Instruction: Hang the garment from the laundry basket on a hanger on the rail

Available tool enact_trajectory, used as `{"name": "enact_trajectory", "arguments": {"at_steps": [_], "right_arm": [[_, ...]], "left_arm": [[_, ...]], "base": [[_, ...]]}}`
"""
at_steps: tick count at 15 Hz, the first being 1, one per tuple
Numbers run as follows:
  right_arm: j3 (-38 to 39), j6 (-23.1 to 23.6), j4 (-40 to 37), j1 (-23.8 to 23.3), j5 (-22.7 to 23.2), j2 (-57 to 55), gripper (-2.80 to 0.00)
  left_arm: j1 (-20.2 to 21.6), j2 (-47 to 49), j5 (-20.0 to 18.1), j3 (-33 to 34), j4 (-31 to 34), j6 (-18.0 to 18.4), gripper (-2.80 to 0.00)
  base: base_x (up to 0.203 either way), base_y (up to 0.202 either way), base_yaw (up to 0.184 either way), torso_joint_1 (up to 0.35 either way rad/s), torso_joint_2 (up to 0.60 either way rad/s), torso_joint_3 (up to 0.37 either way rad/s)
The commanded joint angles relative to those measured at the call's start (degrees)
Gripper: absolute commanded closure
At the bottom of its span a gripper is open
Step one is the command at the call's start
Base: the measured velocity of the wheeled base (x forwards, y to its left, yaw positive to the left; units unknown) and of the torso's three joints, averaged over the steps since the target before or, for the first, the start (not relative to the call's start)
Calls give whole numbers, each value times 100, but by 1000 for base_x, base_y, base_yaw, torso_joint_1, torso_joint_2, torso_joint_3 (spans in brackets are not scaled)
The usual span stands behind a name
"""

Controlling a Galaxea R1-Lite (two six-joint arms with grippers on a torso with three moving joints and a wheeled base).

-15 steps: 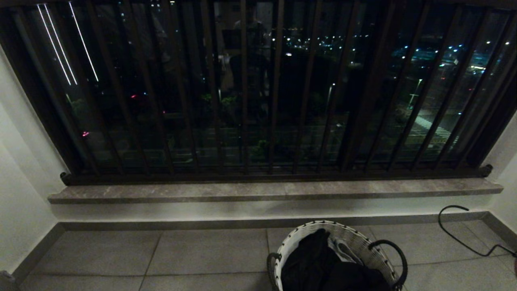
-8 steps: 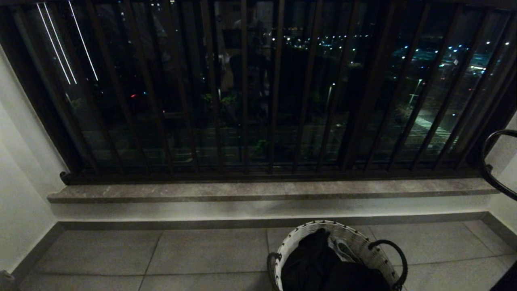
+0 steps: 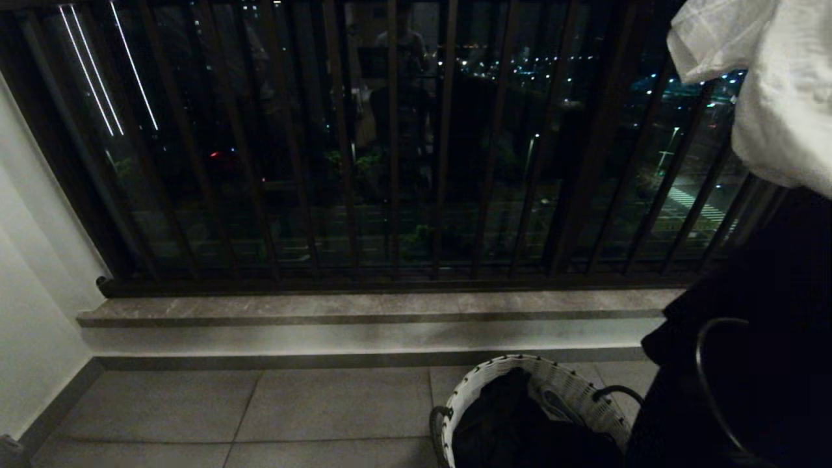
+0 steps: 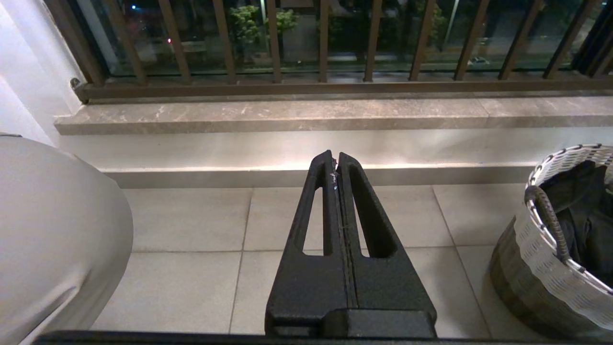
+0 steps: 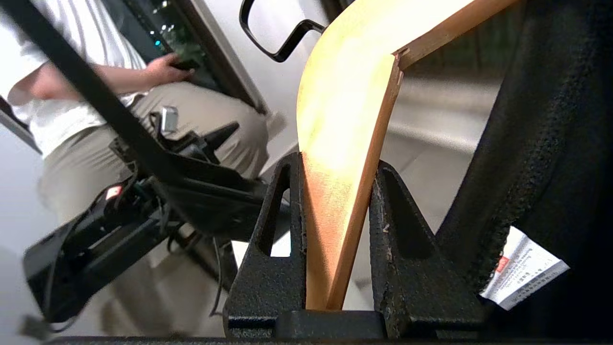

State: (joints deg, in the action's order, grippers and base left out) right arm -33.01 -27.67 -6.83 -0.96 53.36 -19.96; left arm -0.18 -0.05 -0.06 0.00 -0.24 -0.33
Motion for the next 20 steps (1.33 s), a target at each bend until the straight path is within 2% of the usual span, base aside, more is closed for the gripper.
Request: {"name": "enact_trajectory", "arguments": {"at_steps": [1, 6, 9, 12, 15, 20], "right_arm": [[169, -26, 32, 3, 95, -353, 0], [707, -34, 828, 15, 171, -1196, 0], [490, -141, 1006, 24, 377, -1259, 0], [40, -465, 1106, 33, 583, -1304, 0], [-640, -999, 1413, 21, 565, -1269, 0], [-1572, -2628, 2460, 1, 509, -1533, 0]], "left_arm": [[1, 5, -3, 9, -2, -2, 0], [1, 5, -3, 9, -2, -2, 0], [1, 5, -3, 9, -2, -2, 0], [1, 5, -3, 9, -2, -2, 0], [1, 5, -3, 9, -2, -2, 0], [1, 5, -3, 9, -2, -2, 0]], "base": [[0, 0, 0, 0, 0, 0], [0, 0, 0, 0, 0, 0], [0, 0, 0, 0, 0, 0], [0, 0, 0, 0, 0, 0], [0, 0, 0, 0, 0, 0], [0, 0, 0, 0, 0, 0]]}}
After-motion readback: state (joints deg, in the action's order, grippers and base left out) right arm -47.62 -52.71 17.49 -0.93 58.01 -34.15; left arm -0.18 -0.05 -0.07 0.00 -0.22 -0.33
